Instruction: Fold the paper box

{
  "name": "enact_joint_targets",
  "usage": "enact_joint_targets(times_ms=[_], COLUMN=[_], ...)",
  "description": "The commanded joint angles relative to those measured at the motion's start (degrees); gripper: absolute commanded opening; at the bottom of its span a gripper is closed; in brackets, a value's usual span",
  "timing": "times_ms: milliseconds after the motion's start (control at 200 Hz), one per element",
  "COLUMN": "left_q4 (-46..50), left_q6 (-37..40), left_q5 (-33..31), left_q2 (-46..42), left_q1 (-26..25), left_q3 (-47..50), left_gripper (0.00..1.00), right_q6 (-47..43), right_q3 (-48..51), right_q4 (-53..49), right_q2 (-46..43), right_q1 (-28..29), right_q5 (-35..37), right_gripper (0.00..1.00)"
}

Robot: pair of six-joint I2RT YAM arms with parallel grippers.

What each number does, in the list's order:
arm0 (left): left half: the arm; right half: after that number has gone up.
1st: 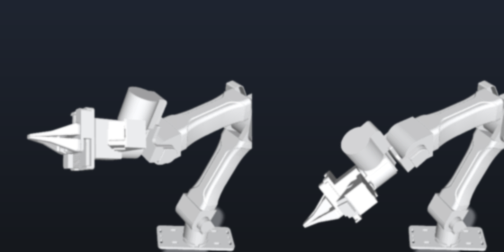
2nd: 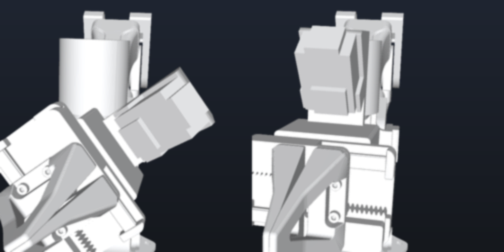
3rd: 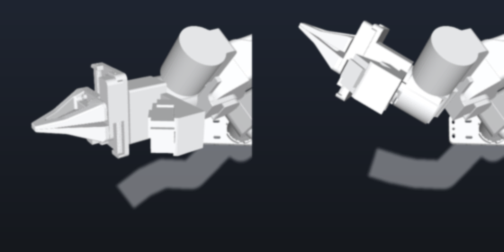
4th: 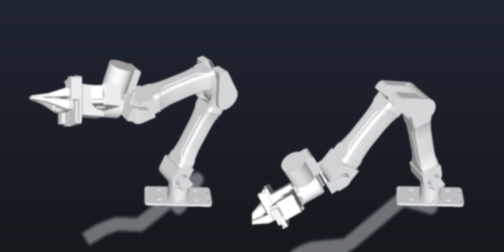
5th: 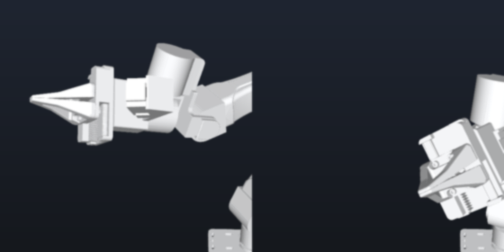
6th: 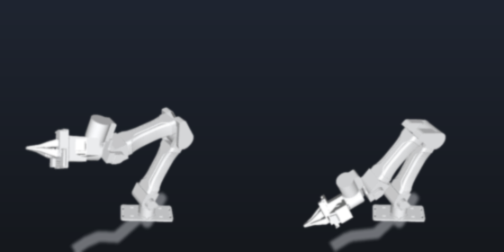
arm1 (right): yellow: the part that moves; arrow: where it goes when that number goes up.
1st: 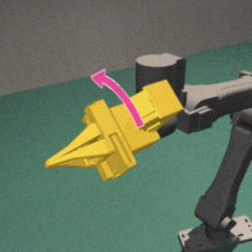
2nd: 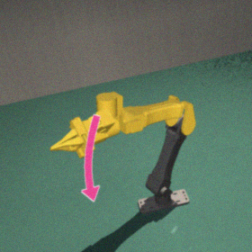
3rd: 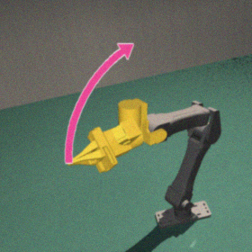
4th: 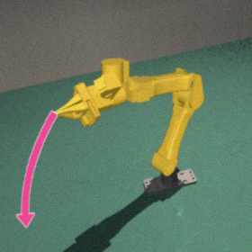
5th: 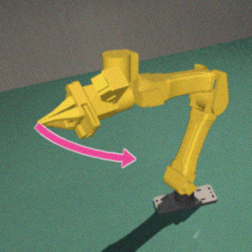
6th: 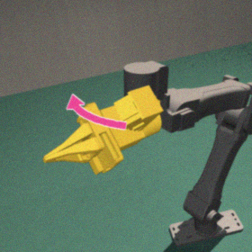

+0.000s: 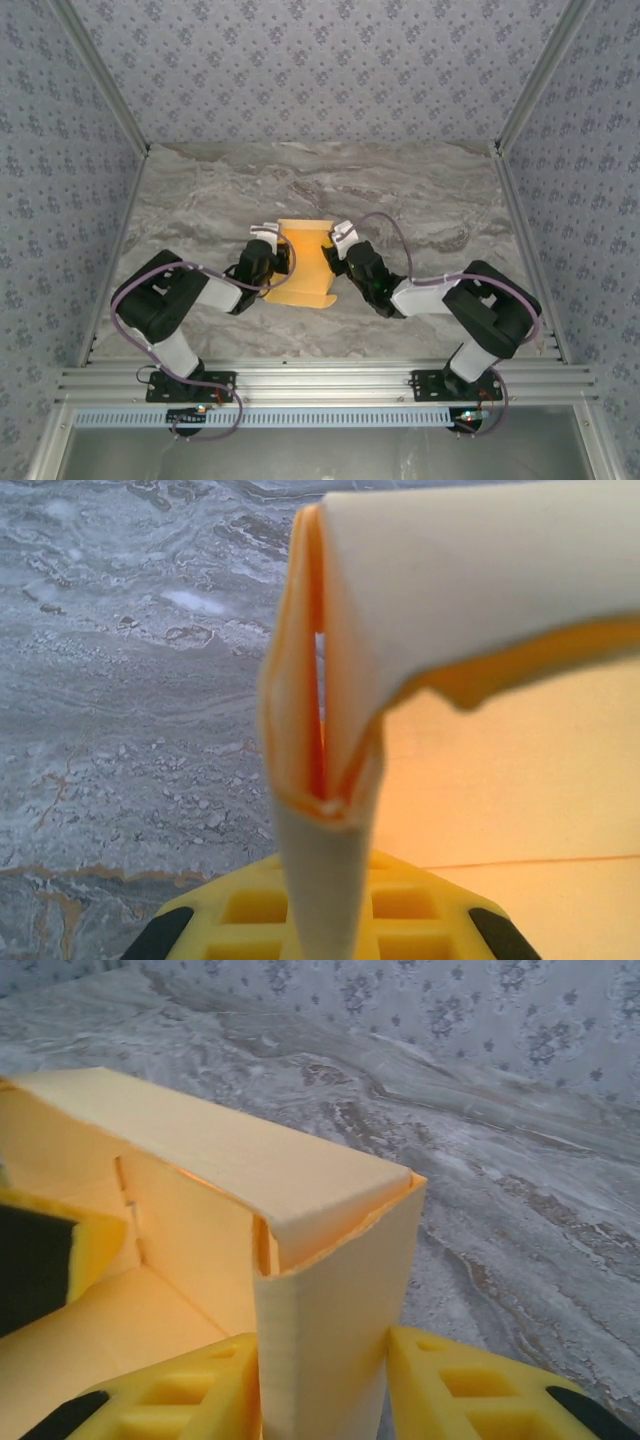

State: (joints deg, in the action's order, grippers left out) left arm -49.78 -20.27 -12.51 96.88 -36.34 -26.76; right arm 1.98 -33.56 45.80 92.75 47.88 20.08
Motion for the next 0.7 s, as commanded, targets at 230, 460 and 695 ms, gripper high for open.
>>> enact_joint_targets(times_ms=[230,460,695], left_q4=[-0.1,2.9,19.5], left_q6=[-3.2,-4.2,-3.2], left_q5=[1.3,5.1,8.7], left_q2=[-5.2,-15.3,-34.3], left_q1=[-3.7,-3.7,-3.5], left_q3=[1.0,4.3,3.6], left_gripper=[0.34,0.56,0.96], right_q6=[1.9,-0.2,-4.5], right_q3=[-3.8,-2.2,-2.2], right_q4=[3.6,6.1,6.0], right_q2=[7.4,10.2,11.9], right_q1=[-0.2,-3.0,-4.8], right_q5=[3.7,-0.4,-5.8], right_gripper=[0.22,0.18,0.17])
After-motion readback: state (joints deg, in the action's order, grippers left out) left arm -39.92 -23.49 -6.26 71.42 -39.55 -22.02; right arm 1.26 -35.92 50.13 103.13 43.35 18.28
